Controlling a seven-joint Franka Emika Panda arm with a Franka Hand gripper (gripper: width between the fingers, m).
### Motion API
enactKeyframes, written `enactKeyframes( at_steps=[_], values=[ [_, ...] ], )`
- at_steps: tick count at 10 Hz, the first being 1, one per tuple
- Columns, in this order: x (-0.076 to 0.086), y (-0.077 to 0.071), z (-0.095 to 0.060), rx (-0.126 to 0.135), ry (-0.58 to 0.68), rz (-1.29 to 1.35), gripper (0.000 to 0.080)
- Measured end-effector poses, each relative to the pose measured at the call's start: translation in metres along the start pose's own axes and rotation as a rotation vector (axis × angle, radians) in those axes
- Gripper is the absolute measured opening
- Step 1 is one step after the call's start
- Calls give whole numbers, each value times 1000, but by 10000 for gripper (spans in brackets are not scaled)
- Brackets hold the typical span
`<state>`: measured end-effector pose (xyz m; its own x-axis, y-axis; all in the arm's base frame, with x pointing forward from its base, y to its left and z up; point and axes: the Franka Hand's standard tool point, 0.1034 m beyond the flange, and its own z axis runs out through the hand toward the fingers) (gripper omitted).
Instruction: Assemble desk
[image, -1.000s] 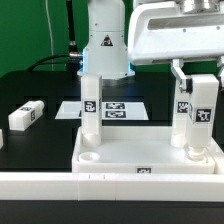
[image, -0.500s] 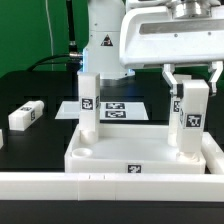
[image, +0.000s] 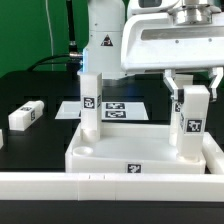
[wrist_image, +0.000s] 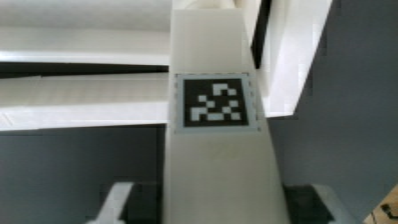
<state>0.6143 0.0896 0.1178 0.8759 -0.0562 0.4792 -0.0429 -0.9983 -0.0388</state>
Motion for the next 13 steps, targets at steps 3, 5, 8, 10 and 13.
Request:
enactKeyframes(
  at_steps=[3,5,8,10,13],
  values=[
    [1,1,0,-4,17,-1,313],
    [0,2,1,-4,17,-1,616],
    [5,4,-4,-2,22,5,647],
    [11,2,-16,11,-5,14,649],
    [19,1,-27,22,-5,22,649]
  ],
)
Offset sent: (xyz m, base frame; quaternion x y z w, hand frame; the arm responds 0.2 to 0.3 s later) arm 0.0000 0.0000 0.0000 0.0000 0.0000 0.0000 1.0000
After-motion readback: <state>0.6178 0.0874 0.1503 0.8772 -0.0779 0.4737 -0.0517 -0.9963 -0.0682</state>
